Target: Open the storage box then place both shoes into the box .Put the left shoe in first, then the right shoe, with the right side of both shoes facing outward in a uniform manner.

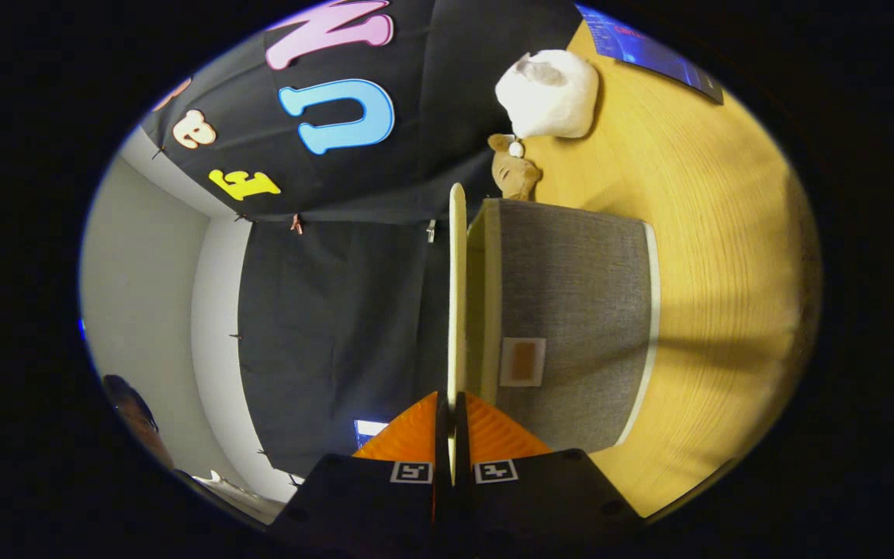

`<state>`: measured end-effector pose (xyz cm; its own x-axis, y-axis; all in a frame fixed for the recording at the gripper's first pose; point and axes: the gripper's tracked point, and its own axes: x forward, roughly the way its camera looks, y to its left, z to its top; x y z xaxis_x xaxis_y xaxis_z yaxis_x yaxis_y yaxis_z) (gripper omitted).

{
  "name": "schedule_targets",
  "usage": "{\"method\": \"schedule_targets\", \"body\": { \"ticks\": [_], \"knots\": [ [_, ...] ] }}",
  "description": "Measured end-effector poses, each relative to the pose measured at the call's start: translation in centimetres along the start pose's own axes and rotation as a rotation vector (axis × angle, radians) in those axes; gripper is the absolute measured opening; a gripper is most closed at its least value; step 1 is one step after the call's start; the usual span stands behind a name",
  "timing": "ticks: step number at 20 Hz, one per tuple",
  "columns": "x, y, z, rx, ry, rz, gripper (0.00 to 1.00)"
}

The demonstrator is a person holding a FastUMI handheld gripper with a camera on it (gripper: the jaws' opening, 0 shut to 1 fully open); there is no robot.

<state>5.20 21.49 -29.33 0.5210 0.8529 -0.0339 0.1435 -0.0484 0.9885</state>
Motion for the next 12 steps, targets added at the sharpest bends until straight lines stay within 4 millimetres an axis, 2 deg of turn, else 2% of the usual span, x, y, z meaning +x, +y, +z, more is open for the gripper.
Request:
{"method": "schedule_targets", "body": {
  "ticks": [4, 9, 12],
  "knots": [
    [2.0, 5.8, 0.1, -0.086, -0.033, 0.034, 0.05],
    [7.1, 11.8, -0.5, -0.190, -0.010, 0.027, 0.05],
    [10.9, 13.9, -1.1, -0.232, 0.006, 0.015, 0.05]
  ]
}}
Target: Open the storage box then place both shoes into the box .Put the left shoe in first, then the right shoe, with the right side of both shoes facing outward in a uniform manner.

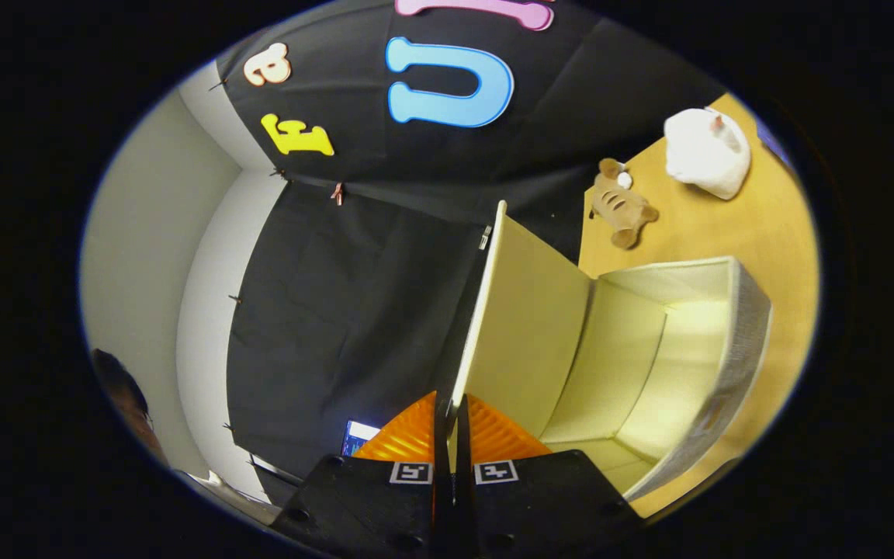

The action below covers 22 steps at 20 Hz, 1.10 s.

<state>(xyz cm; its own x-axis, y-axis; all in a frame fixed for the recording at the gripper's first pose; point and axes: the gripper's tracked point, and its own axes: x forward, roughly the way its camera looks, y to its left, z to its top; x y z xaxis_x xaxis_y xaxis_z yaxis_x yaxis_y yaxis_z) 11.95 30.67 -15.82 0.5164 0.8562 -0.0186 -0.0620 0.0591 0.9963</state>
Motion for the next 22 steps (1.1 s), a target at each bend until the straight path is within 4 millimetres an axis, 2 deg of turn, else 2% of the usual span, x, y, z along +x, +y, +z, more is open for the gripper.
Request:
{"method": "schedule_targets", "body": {
  "ticks": [3, 7, 11, 14, 15, 17, 18, 22],
  "knots": [
    [3.9, 1.2, -0.3, -0.013, 0.009, -0.007, 0.05],
    [8.8, 1.6, -1.0, -0.018, 0.021, -0.020, 0.05],
    [13.3, 1.3, -2.6, -0.012, 0.055, -0.046, 0.05],
    [15.8, 0.3, -3.1, -0.010, 0.052, -0.094, 0.05],
    [16.3, 0.0, -3.6, -0.027, 0.046, -0.107, 0.08],
    [16.9, 0.1, -3.6, -0.057, 0.044, -0.115, 0.31],
    [17.2, -0.2, -3.8, -0.073, 0.043, -0.122, 0.54],
    [16.7, -0.7, -3.7, -0.118, 0.031, -0.155, 0.79]
  ]
}}
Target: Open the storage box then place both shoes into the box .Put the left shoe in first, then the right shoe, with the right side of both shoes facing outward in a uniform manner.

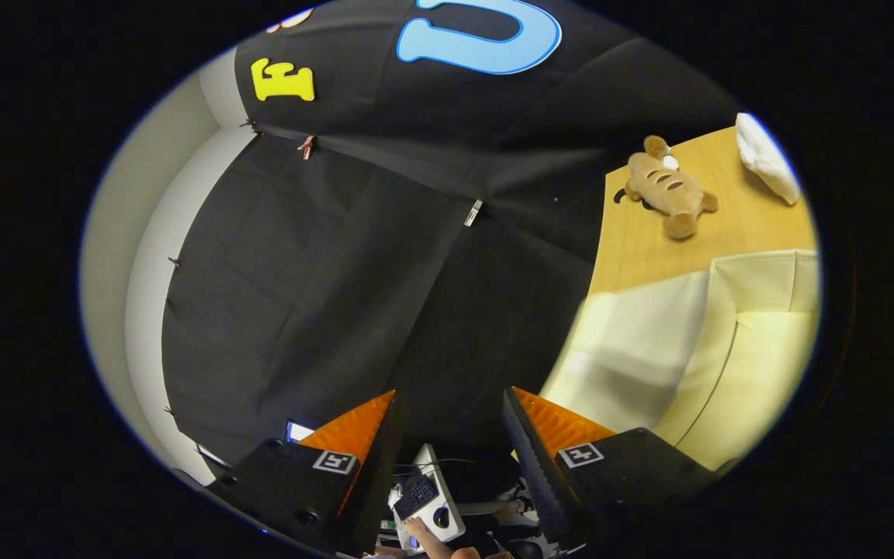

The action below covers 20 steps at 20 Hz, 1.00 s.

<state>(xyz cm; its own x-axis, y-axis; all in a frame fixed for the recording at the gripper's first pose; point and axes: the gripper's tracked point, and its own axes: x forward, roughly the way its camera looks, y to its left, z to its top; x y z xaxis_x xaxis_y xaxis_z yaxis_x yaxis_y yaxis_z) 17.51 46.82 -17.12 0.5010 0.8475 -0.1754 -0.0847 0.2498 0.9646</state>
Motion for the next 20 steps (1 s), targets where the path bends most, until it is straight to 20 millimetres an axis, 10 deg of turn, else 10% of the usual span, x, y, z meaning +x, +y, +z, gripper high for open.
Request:
{"method": "schedule_targets", "body": {
  "ticks": [9, 14, 20],
  "knots": [
    [-7.4, 2.2, 0.9, -0.186, -0.088, -0.023, 0.80],
    [-16.9, 2.3, 3.1, -0.336, -0.241, -0.147, 0.80],
    [-28.5, -2.1, 4.7, -0.561, -0.312, -0.441, 0.92]
  ]
}}
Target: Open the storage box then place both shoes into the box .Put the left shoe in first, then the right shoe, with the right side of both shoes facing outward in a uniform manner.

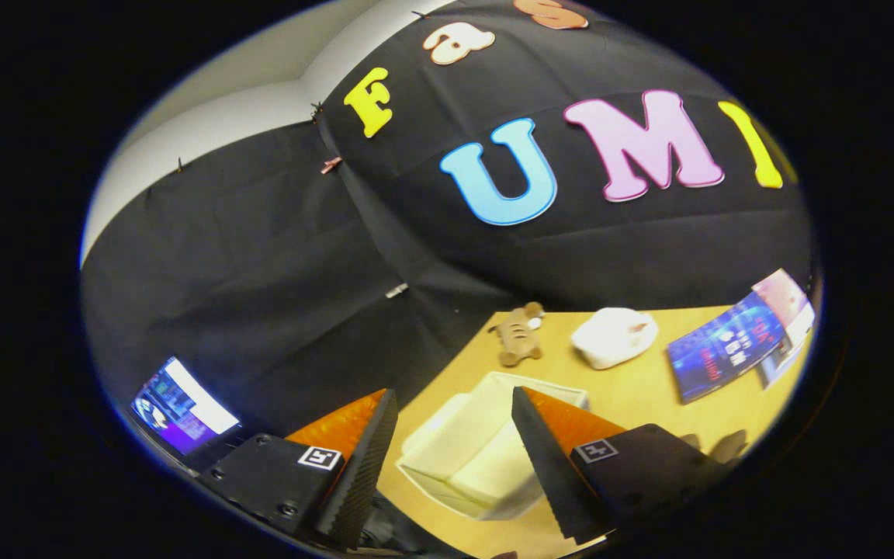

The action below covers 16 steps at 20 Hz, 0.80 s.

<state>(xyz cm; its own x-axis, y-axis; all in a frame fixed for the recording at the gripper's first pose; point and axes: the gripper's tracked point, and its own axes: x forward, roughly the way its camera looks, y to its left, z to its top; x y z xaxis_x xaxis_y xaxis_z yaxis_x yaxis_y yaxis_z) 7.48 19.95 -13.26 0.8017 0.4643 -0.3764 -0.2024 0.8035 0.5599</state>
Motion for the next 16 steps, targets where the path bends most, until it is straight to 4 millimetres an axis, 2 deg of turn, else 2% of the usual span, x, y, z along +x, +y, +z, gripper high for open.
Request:
{"method": "schedule_targets", "body": {
  "ticks": [2, 4, 7, 9, 12, 14, 16],
  "knots": [
    [-2.3, -3.1, -0.7, -0.042, 0.014, -0.091, 0.97],
    [-4.5, -7.6, -2.8, -0.091, 0.058, -0.203, 0.97],
    [-7.0, -13.9, -7.9, -0.144, 0.170, -0.351, 0.97],
    [-8.4, -17.0, -11.6, -0.143, 0.242, -0.414, 0.95],
    [-8.4, -21.6, -16.9, -0.148, 0.338, -0.487, 0.90],
    [-8.1, -24.1, -18.9, -0.147, 0.382, -0.525, 0.83],
    [-7.1, -26.8, -21.2, -0.137, 0.414, -0.554, 0.82]
  ]
}}
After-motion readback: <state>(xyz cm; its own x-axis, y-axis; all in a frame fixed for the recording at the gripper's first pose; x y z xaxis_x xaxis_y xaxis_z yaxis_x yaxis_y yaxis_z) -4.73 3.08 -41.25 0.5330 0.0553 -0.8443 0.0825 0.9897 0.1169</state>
